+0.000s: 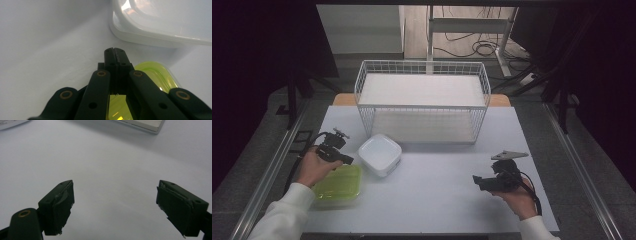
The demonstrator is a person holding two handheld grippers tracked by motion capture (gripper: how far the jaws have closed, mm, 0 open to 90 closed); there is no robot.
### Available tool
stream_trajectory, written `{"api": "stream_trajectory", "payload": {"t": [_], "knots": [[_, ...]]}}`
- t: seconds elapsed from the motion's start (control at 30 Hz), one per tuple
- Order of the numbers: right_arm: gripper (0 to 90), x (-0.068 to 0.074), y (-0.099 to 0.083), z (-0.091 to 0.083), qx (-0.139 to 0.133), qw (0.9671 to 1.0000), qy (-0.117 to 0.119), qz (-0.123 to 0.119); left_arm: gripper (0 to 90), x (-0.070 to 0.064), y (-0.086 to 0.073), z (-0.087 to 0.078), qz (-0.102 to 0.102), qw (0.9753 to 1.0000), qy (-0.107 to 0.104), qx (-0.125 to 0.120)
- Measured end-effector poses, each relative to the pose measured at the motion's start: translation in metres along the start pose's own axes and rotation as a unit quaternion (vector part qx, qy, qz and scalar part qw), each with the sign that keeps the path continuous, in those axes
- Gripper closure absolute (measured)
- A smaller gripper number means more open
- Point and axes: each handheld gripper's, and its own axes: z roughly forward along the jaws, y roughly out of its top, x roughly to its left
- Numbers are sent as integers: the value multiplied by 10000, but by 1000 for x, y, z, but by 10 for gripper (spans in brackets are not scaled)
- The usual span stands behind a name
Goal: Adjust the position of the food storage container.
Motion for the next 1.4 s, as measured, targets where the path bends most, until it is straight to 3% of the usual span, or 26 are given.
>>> {"api": "stream_trajectory", "payload": {"t": [0.27,0.53,0.67,0.7,0.73,0.77,0.8,0.83,0.87,0.97,1.17,1.4], "knots": [[149,3,-1,2,43,10000,20,-33,899,-10,-8,3,86,9996,-255,-1],[149,7,2,2,15,9998,194,15,899,-16,-12,0,194,9994,-303,20],[149,8,3,2,-15,9998,188,-9,899,-4,-17,-18,-29,9995,-187,-243],[149,7,3,1,-16,9999,164,-9,899,3,-22,-27,-180,9990,-132,-377],[149,7,3,1,-16,9999,164,-9,898,3,-22,-27,-180,9990,-132,-377],[149,6,2,1,-26,9999,135,8,898,14,-30,-38,-284,9986,-38,-453],[149,6,2,1,-26,9999,135,8,898,14,-30,-38,-284,9986,-38,-453],[149,4,1,0,-37,9999,108,30,899,25,-41,-47,-428,9978,60,-508],[149,4,1,0,-37,9999,108,30,898,25,-41,-47,-428,9978,60,-508],[154,3,2,-2,-113,9999,91,55,899,46,-63,-59,-730,9955,240,-556],[154,4,4,-3,-162,9997,151,77,899,58,-86,-58,-896,9944,420,-358],[155,6,4,-1,-142,9998,146,47,898,61,-100,-43,-923,9950,363,-95]]}}
